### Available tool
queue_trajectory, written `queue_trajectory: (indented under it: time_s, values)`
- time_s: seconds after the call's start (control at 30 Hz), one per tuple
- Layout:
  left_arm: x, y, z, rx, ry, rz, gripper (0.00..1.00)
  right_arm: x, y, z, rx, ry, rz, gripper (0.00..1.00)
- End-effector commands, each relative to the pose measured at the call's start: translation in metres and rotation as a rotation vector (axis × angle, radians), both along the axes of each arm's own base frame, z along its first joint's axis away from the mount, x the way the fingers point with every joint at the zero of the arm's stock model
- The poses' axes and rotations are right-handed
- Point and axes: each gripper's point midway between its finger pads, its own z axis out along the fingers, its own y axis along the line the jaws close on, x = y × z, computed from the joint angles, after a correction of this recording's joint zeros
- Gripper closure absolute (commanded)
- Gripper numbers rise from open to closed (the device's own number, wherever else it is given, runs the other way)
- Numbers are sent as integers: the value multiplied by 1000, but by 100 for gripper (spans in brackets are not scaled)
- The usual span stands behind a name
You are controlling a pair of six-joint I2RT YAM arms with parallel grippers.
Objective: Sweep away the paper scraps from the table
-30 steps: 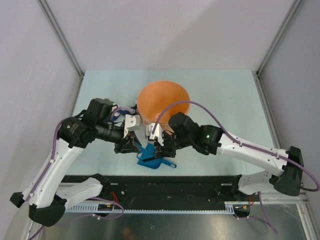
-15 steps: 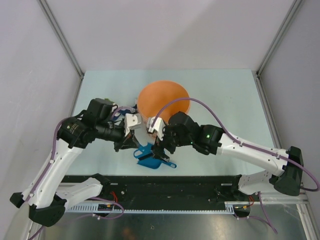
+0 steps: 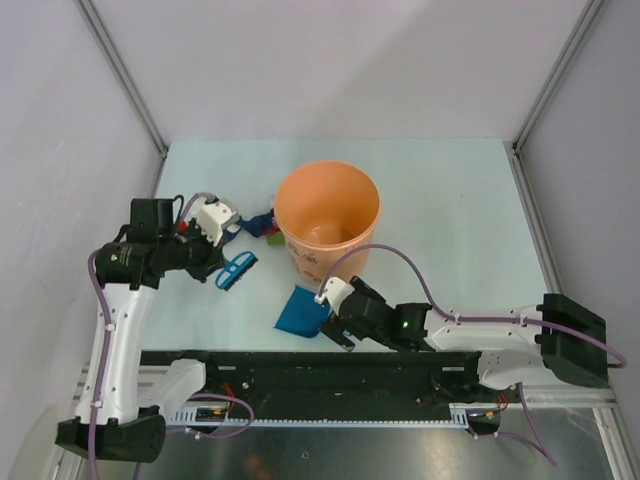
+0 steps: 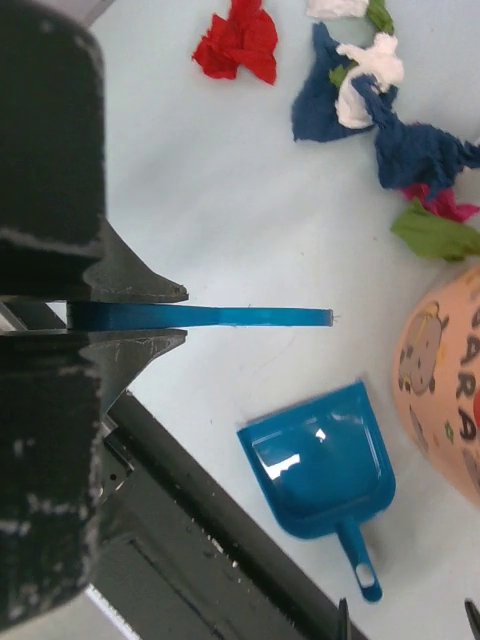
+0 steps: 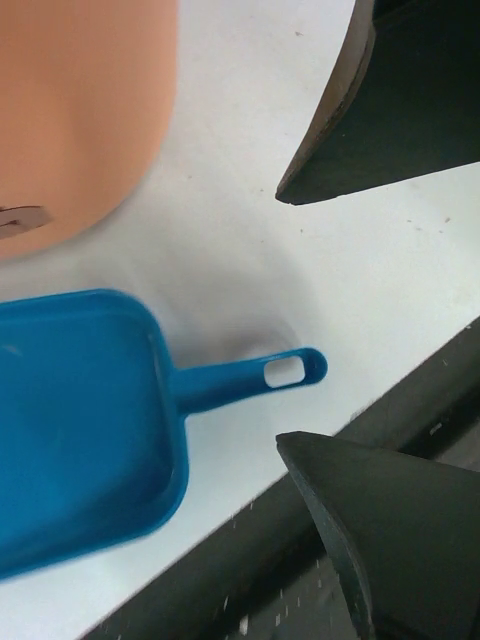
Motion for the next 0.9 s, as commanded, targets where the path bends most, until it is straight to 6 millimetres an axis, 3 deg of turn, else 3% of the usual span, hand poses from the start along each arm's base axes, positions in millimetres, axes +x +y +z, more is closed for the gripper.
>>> queue_trajectory:
  time_s: [0.0,0.17,0.27,0.43,0.63,0.83,0.87]
  values:
    - [30,16,1,27,-60,50,100,23,29,24,221,-98,-63,0]
    - [66,28,9,55,-107,131,100,29,40,-16,138,-84,-27,0]
    - [78,32,14,71,-137,149,100,33,39,-28,131,-47,-36,6]
    - [90,63,7,111,-128,245,100,29,32,-45,85,5,-34,12]
    - [110,112,0,155,-127,379,100,-5,29,-64,8,79,14,16]
    - [142,146,-6,245,-145,489,100,-12,15,-75,-42,115,-34,14]
    - [153,151,-7,244,-143,512,100,-11,16,-75,-38,114,-37,21]
